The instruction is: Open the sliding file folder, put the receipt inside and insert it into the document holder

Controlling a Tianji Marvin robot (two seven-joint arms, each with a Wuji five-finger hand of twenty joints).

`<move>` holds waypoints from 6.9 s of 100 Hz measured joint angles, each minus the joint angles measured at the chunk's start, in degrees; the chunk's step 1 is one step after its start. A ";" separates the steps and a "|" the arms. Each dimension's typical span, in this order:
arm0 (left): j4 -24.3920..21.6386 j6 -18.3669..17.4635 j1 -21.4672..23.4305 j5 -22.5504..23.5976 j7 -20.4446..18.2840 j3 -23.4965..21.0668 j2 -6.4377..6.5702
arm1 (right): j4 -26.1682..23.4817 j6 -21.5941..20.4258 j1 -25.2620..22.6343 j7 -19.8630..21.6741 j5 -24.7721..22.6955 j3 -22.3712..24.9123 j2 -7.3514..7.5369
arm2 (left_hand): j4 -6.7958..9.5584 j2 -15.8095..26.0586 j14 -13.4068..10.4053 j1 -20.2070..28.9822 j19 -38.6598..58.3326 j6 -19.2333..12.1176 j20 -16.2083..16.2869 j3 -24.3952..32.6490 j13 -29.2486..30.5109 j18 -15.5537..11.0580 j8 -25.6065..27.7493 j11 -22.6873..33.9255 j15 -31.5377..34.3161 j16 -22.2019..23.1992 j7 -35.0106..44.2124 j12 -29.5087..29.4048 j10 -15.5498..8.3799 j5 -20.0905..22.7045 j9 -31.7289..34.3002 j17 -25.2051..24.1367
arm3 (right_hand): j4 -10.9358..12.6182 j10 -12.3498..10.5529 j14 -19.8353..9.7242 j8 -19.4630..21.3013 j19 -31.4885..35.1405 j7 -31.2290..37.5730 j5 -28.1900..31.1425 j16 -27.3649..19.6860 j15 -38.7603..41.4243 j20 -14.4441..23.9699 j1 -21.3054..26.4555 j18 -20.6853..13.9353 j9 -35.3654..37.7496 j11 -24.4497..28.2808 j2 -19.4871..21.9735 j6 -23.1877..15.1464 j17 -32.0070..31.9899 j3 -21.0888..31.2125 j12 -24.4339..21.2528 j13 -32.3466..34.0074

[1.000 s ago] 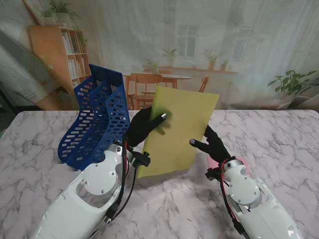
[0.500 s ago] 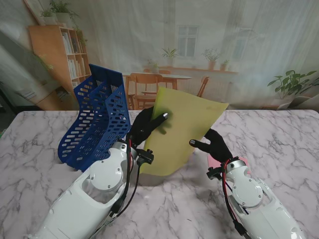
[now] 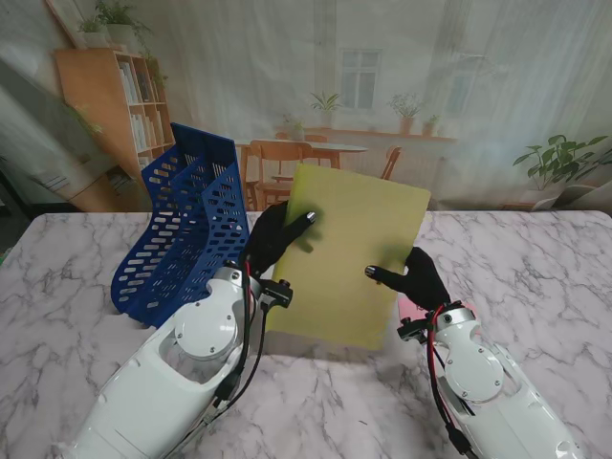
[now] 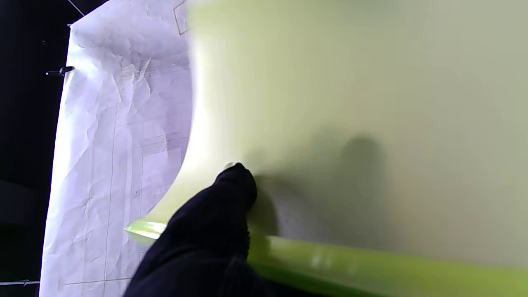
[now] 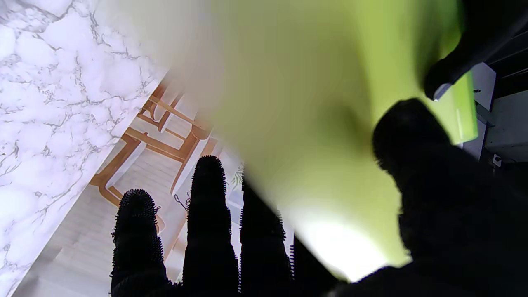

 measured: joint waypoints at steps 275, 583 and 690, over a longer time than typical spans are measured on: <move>3.03 -0.40 0.73 -2.06 -4.94 -4.21 0.85 | -0.99 -2.12 -0.23 -6.02 2.90 -0.05 -2.08 | 3.36 4.28 2.15 -0.44 -0.02 -2.03 2.07 -16.68 0.03 2.58 -0.27 -1.64 -0.39 -0.45 -1.62 -2.86 -1.56 -2.20 2.88 -0.92 | -0.12 2.14 1.29 -1.94 53.03 -3.03 -19.51 12.70 29.62 -1.55 14.86 -3.83 32.43 12.03 2.72 7.95 34.43 1.51 3.22 38.04; 7.14 -0.22 -0.15 2.30 -2.60 1.20 0.31 | -0.04 -6.29 2.97 -17.92 5.30 0.17 -5.30 | 3.33 1.61 1.03 -0.54 4.48 -3.32 -0.13 -17.87 6.86 2.64 -2.28 -1.04 2.30 -0.05 4.05 -2.30 -2.84 -1.34 9.35 6.19 | -0.63 3.41 1.09 -0.52 53.03 -2.77 -18.70 16.14 36.50 -0.88 14.87 -3.85 33.11 14.69 1.40 7.92 38.73 2.75 6.05 38.76; 8.57 1.67 -0.03 0.86 -3.81 4.50 -0.03 | 1.20 -6.45 5.78 -17.32 6.35 0.43 -5.44 | 3.32 1.64 1.00 -0.56 4.50 -3.24 -0.74 -17.87 6.87 2.61 -2.28 -1.04 2.30 -0.06 3.77 -2.32 -2.84 -1.34 9.35 6.19 | -0.83 4.03 1.37 -0.52 53.03 -2.74 -18.67 16.09 36.51 -0.80 14.88 -3.85 33.15 14.70 0.90 7.13 38.76 2.86 6.05 38.62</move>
